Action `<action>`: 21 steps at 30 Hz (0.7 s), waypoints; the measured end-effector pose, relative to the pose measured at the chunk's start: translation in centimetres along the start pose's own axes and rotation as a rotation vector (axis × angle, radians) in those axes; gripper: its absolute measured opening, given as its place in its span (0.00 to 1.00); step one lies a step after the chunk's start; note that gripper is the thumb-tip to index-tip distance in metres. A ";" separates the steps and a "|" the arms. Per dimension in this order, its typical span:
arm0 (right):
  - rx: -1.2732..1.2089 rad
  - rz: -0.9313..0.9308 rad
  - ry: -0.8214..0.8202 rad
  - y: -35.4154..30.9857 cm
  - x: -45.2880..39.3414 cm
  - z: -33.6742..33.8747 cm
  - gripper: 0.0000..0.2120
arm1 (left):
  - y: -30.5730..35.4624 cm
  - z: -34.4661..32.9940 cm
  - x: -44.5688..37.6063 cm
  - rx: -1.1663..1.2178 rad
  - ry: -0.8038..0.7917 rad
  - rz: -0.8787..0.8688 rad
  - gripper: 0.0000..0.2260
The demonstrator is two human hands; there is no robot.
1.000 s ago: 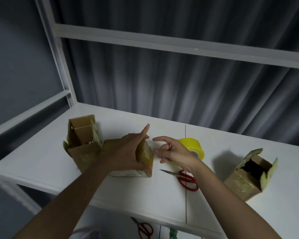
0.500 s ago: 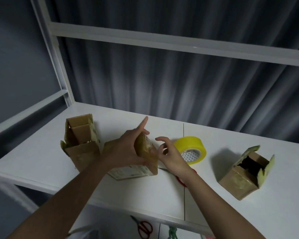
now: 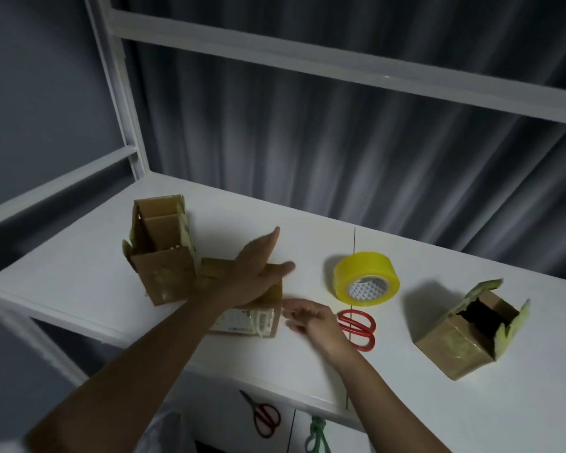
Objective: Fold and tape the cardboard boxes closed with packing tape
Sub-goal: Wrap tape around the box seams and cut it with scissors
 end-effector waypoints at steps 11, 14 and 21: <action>0.940 0.641 0.175 -3.6 -0.4 -6.4 0.27 | -5.7 -0.1 4.0 -0.469 0.119 0.003 0.40; 0.873 0.600 0.208 -2.5 -1.1 -6.7 0.31 | -5.3 -0.5 4.3 -0.443 0.249 0.072 0.35; -0.046 0.177 -0.023 -1.8 -0.8 -4.9 0.27 | -4.7 -0.8 7.9 0.249 0.649 0.301 0.28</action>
Point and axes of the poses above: each hand's wrist, its own x-axis away from the middle knuckle, its own z-axis out of the back of the hand, y = z × x, the point moved 1 cm from there along -x, towards the middle knuckle, and after that the axes turned 7 degrees about -z, right-handed, at the moved point
